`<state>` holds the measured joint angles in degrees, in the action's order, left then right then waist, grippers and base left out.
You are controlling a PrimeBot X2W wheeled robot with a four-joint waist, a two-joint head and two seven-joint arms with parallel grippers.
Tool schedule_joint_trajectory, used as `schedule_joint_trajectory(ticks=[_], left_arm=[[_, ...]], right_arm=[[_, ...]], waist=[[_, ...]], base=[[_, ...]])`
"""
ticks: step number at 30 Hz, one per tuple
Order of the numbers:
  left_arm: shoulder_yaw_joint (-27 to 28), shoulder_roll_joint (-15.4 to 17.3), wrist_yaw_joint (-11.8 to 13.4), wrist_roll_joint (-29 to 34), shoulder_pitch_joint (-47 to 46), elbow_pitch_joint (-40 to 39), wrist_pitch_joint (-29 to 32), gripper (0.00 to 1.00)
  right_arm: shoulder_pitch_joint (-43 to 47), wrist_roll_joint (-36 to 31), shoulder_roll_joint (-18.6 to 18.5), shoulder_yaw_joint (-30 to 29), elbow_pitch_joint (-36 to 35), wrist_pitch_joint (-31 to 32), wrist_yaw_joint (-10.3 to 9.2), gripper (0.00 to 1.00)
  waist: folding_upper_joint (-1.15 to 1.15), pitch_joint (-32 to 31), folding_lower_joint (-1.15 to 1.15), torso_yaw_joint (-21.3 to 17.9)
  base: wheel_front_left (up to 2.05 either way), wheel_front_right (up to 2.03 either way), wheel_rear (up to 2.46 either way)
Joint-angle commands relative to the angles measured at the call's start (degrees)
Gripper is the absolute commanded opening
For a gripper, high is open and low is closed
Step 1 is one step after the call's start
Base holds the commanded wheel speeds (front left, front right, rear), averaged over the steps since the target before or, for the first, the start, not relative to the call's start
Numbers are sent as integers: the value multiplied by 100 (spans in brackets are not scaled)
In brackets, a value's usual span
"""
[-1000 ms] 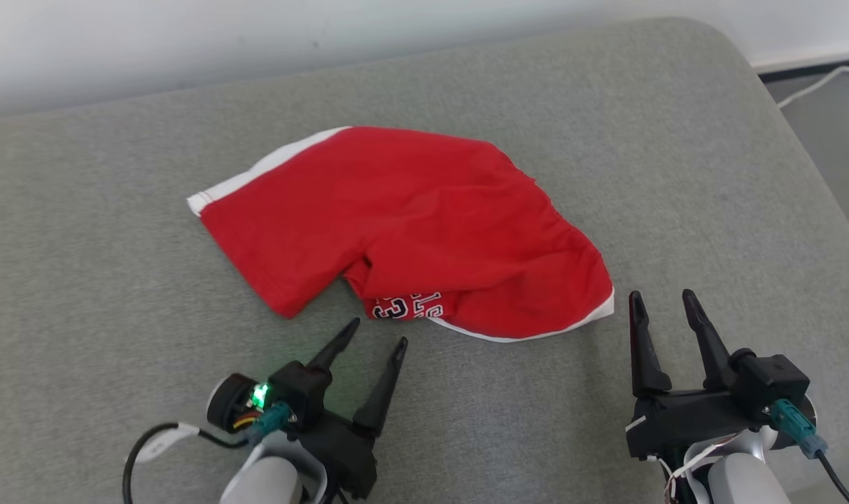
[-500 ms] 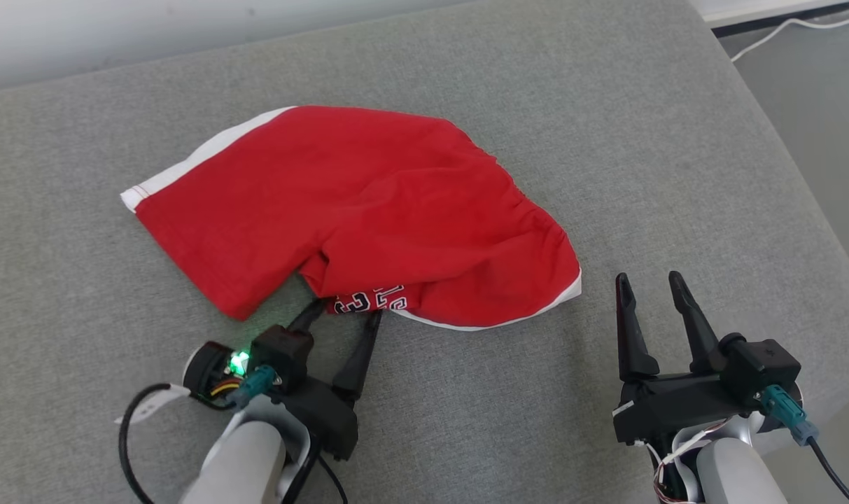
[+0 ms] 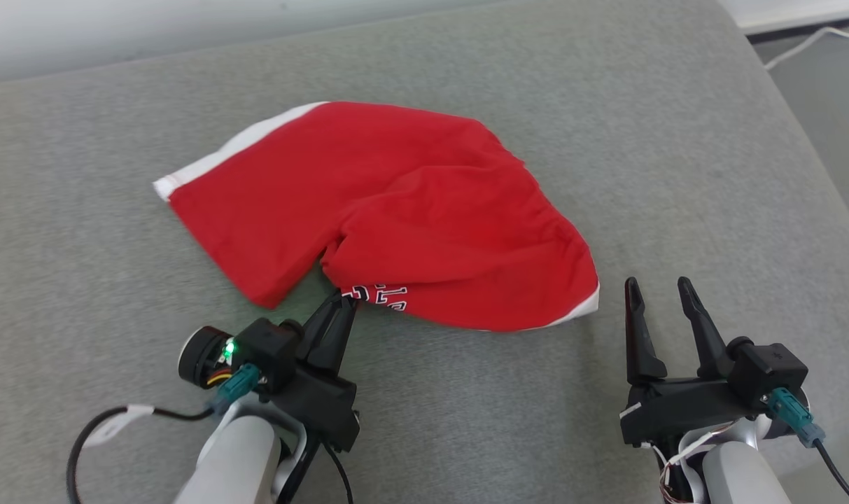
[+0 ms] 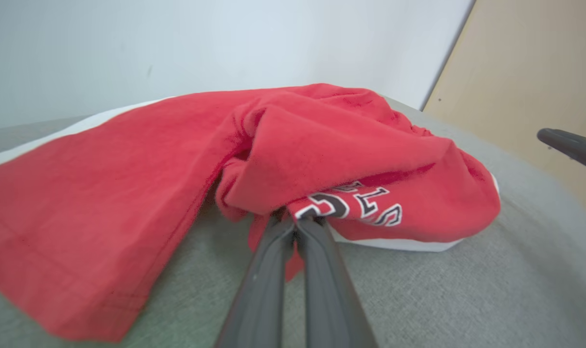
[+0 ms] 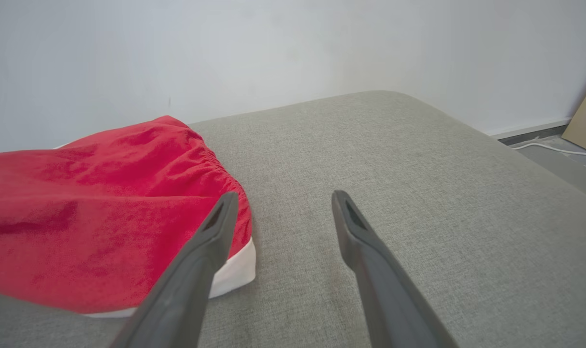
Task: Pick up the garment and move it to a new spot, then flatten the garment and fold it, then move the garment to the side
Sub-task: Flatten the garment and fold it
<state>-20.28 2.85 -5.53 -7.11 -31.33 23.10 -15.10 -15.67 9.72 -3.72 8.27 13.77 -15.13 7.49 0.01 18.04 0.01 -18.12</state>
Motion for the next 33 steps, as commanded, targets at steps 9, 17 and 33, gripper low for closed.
schedule_joint_trajectory(ticks=[9,17,33], left_arm=[[140,4,118,240,756,-1053,-6,0],[230,107,274,569,1168,-1028,-8,0],[256,387,409,745,870,204,-7,0]], right_arm=[[309,-7,-94,-136,196,-4,0,100],[514,4,-86,-240,326,-3,0,100],[500,37,15,-72,390,-3,0,100]], waist=[[-1,-611,-1,1134],[-1,-873,-1,1841],[-1,-951,-1,1791]], base=[[0,0,0],[0,0,0],[0,0,0]])
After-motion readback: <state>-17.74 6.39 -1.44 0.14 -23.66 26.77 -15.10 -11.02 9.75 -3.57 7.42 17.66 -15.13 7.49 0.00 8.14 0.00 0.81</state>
